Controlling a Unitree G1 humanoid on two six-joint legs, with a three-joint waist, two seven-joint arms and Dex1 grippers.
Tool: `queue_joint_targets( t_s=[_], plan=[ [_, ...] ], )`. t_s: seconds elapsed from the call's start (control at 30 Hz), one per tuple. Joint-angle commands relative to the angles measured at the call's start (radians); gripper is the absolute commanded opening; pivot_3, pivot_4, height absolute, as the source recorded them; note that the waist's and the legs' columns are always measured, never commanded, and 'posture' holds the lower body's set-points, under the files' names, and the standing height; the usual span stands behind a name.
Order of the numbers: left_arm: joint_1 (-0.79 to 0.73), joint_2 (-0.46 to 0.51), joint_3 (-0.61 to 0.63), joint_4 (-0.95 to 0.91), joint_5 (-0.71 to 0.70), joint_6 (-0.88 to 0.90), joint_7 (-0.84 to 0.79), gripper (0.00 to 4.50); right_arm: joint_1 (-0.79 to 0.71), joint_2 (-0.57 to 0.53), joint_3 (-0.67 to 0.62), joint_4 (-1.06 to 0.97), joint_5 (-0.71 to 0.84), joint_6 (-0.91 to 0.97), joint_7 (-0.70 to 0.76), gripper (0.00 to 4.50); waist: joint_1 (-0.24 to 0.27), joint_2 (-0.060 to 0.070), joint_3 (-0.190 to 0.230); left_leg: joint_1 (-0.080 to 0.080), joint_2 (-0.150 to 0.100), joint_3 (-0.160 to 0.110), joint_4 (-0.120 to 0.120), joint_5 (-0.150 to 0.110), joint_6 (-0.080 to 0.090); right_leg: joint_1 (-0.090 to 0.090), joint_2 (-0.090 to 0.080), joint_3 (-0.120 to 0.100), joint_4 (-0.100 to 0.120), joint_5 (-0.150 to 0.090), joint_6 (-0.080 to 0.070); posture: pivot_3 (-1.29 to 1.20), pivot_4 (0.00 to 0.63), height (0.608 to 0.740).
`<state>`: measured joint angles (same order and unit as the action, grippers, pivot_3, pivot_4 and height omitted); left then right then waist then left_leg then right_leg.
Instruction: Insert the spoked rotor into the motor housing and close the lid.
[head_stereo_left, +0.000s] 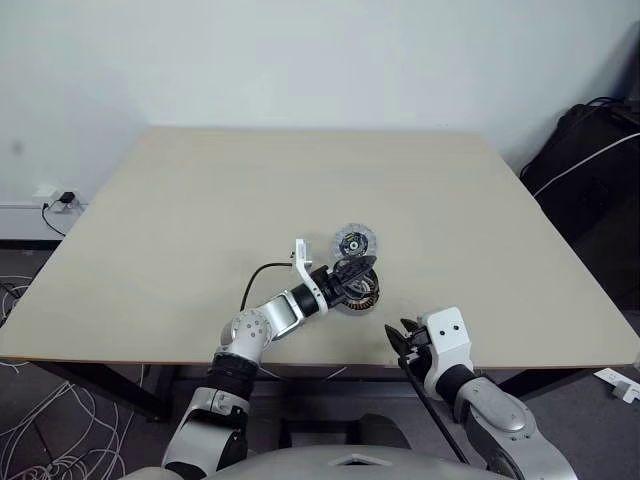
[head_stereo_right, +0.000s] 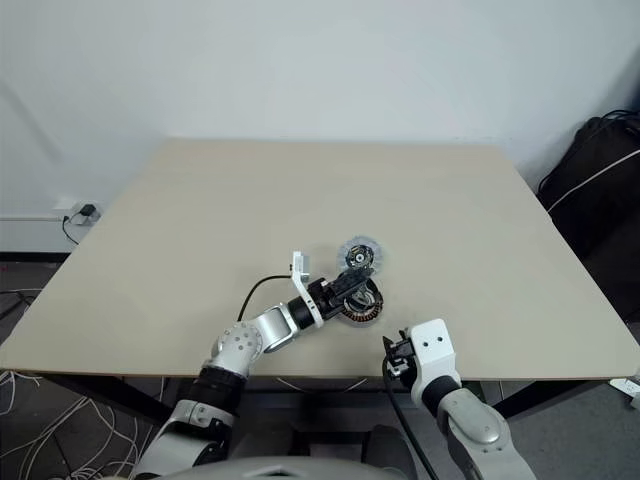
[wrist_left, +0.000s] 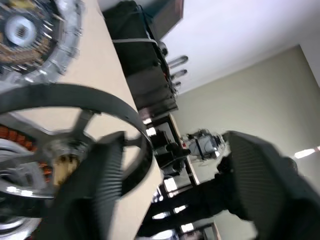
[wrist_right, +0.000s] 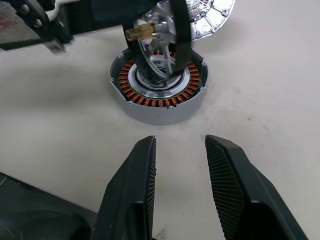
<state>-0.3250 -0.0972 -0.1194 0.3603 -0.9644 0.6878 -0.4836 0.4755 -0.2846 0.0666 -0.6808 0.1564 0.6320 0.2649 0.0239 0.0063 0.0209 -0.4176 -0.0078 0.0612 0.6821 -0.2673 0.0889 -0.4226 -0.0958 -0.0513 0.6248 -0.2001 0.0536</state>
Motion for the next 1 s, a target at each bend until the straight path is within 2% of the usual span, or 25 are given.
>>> queue_joint_targets(
  t_s=[0.03, 0.23, 0.4, 0.53, 0.7, 0.8, 1.0],
  plan=[
    [-0.001, -0.185, -0.018, 0.025, 0.016, -0.022, -0.028, 4.46, -0.006, 0.002, -0.011, -0.045, 0.003, -0.028, -0.007, 1.67, 0.001, 0.000, 0.000, 0.000, 0.000, 0.000, 0.000, 0.000, 0.000, 0.000, 0.000, 0.000, 0.000, 0.000, 0.000, 0.00, 0.000, 0.740],
    [-0.020, -0.196, -0.015, 0.037, 0.036, -0.024, -0.045, 4.46, 0.011, 0.007, -0.012, -0.050, 0.002, -0.038, -0.017, 1.67, 0.005, 0.000, 0.000, 0.000, 0.000, 0.000, 0.001, 0.000, 0.001, 0.000, 0.000, 0.000, 0.000, 0.000, 0.000, 0.00, 0.000, 0.740],
    [0.011, -0.168, -0.004, -0.001, 0.050, -0.006, -0.035, 4.46, 0.012, 0.011, -0.006, -0.049, 0.001, -0.041, -0.022, 1.67, -0.001, 0.000, 0.000, 0.000, 0.000, 0.000, 0.000, 0.000, 0.001, 0.000, 0.003, 0.000, 0.000, 0.000, 0.000, 0.00, 0.000, 0.740],
    [0.061, -0.131, -0.020, -0.098, 0.076, -0.004, -0.050, 4.46, -0.015, 0.023, -0.009, -0.035, 0.001, -0.043, -0.032, 1.67, -0.003, 0.000, 0.000, 0.000, 0.000, 0.000, 0.001, 0.000, 0.001, 0.000, 0.003, 0.000, 0.000, 0.000, 0.000, 0.00, 0.000, 0.740],
    [0.139, -0.052, -0.064, -0.288, 0.150, -0.096, -0.077, 4.46, -0.069, 0.047, -0.013, -0.007, -0.011, -0.039, -0.066, 1.67, -0.008, 0.002, -0.001, 0.001, 0.000, 0.000, 0.000, 0.000, 0.001, 0.001, 0.000, 0.002, 0.000, 0.000, 0.000, 0.00, 0.000, 0.740],
    [0.185, 0.003, -0.047, -0.369, 0.185, -0.143, -0.050, 3.87, -0.107, 0.056, 0.004, 0.024, -0.021, -0.032, -0.074, 1.67, -0.002, 0.001, 0.000, 0.000, 0.000, 0.000, 0.000, 0.000, 0.000, -0.001, -0.001, 0.002, 0.000, 0.000, -0.001, 0.00, 0.000, 0.740],
    [0.265, 0.084, 0.018, -0.468, 0.244, -0.183, -0.012, 1.89, -0.188, 0.066, 0.043, 0.087, -0.036, -0.024, -0.075, 1.67, -0.005, 0.002, -0.001, 0.001, 0.000, 0.000, 0.000, -0.001, 0.000, 0.000, -0.002, 0.002, 0.000, 0.000, 0.000, 0.00, 0.000, 0.740]
  ],
)
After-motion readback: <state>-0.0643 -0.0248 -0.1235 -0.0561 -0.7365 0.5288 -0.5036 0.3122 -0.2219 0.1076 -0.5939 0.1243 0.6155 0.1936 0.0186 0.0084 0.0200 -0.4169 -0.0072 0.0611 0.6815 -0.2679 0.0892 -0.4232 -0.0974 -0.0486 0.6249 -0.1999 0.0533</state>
